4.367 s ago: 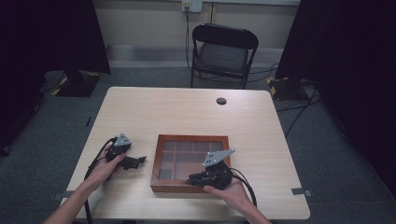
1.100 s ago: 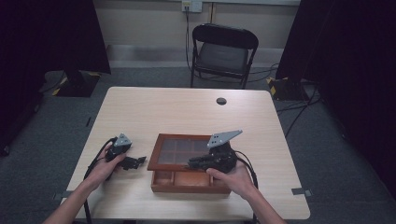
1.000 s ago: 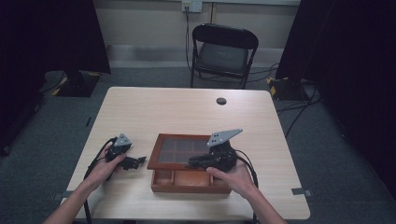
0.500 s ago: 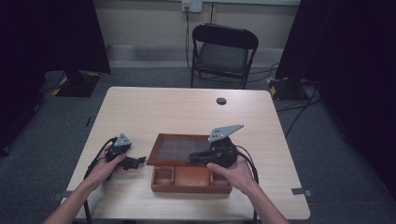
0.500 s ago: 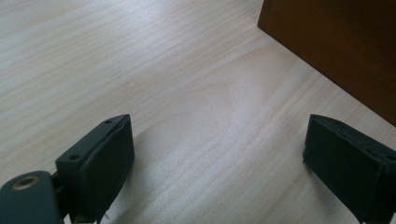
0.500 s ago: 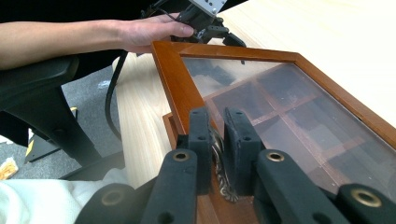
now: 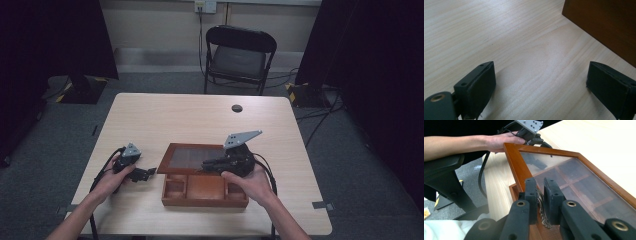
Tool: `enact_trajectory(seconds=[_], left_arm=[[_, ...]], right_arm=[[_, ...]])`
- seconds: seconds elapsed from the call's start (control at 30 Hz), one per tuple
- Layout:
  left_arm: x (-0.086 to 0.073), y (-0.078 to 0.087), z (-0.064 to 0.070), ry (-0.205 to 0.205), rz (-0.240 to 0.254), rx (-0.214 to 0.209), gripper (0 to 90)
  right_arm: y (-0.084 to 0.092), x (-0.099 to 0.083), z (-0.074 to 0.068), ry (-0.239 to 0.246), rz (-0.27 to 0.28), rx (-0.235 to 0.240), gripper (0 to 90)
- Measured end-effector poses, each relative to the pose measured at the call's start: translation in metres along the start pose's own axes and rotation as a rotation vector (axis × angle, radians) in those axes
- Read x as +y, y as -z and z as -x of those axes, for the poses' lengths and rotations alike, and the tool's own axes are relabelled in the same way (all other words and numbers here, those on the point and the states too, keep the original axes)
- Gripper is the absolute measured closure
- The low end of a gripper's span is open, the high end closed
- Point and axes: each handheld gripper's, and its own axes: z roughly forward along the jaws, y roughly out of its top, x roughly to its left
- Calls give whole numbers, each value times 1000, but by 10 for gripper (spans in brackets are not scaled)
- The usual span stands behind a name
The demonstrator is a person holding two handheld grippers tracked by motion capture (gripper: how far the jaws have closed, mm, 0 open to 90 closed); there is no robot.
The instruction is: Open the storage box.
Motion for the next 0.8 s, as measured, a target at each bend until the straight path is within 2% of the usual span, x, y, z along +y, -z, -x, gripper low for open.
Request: enact_trajectory(seconds=[0.8], left_arm=[[0,0,0,5,4,-1,83]], right_arm=[[4,9,4,-7,8,-6,824]])
